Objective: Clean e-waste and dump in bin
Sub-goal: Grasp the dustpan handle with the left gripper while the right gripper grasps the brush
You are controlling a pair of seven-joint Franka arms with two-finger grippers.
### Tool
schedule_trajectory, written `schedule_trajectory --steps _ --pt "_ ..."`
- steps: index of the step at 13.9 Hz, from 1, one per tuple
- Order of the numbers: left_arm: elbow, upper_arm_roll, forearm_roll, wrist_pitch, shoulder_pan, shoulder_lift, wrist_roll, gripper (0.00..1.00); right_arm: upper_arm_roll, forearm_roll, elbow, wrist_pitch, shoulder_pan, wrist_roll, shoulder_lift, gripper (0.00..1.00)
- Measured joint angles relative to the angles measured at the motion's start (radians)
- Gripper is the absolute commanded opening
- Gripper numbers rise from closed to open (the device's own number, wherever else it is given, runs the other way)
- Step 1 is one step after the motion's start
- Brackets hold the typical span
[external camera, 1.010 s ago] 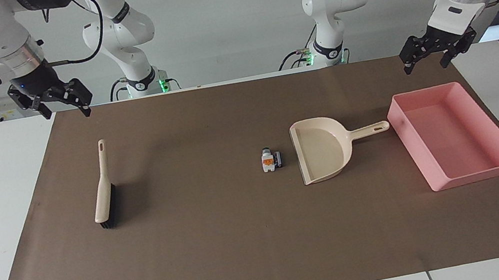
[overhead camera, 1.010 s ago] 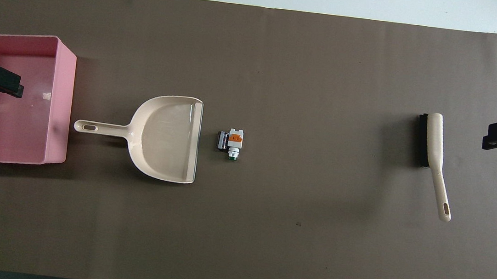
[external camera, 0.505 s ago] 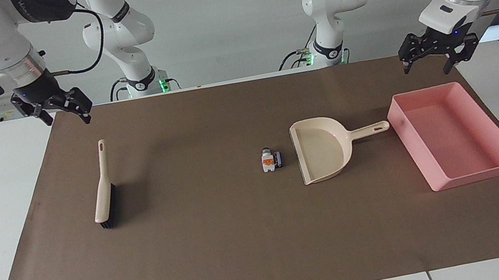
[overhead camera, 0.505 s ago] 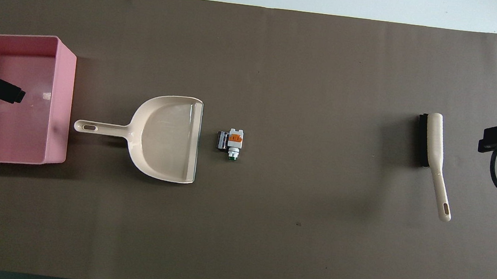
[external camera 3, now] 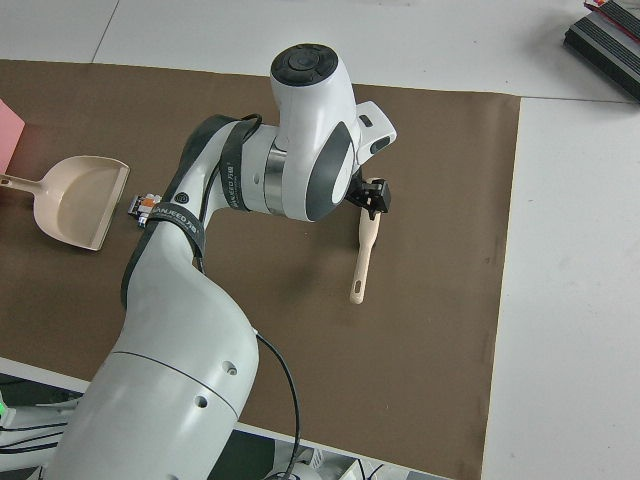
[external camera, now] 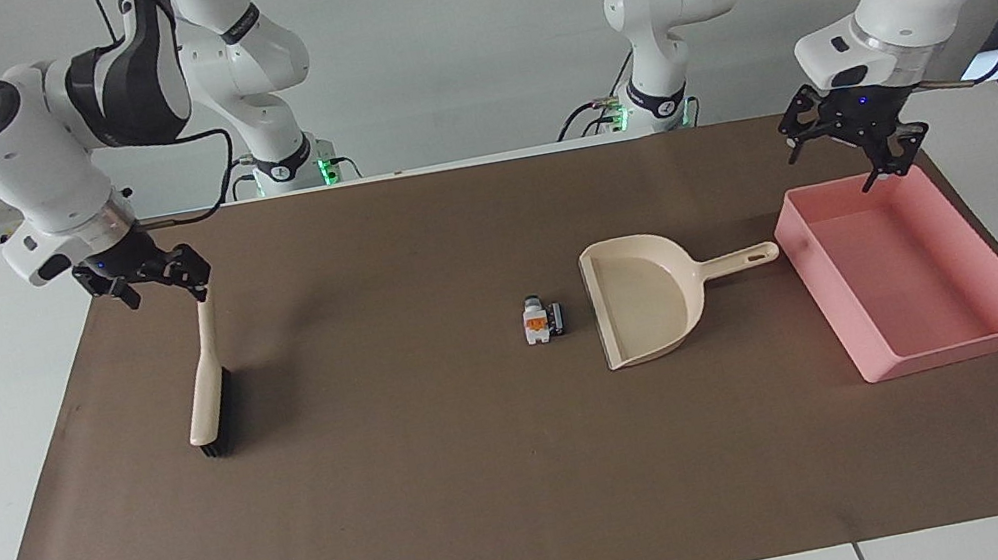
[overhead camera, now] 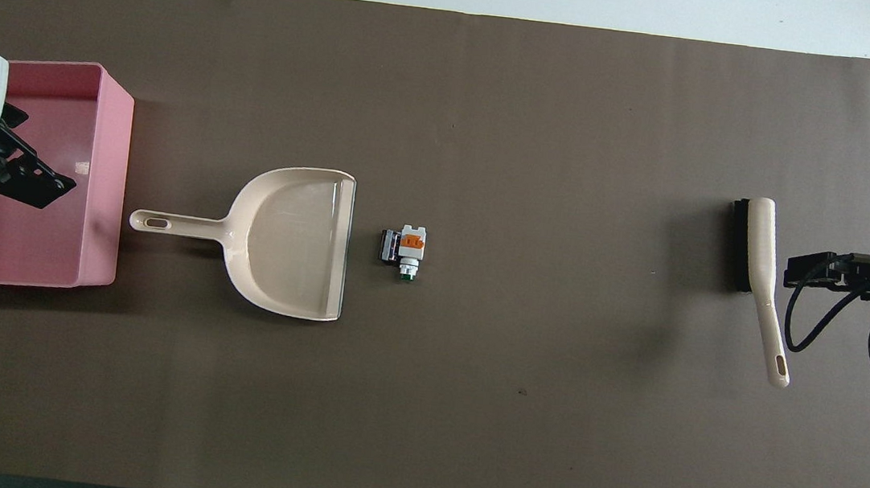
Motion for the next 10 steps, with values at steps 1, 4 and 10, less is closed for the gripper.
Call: schedule_trajectory --steps 1,4,10 --pt "-0.025 0.0 0.0 0.025 -0.011 0.001 0.047 0.98 0.0 0.0 -0.045 0.052 -0.008 -0.018 0.006 1.0" --pt "-0.097 -0.001 0.0 0.101 -0.035 0.007 0.2 0.97 0.0 0.0 -0.163 0.182 -0.03 -0.057 0.014 1.0" --pt "-0.294 -0.002 0.058 0.296 -0.091 0.022 0.338 0.96 0.0 0.0 -0.284 0.315 -0.05 -0.156 0.019 0.99"
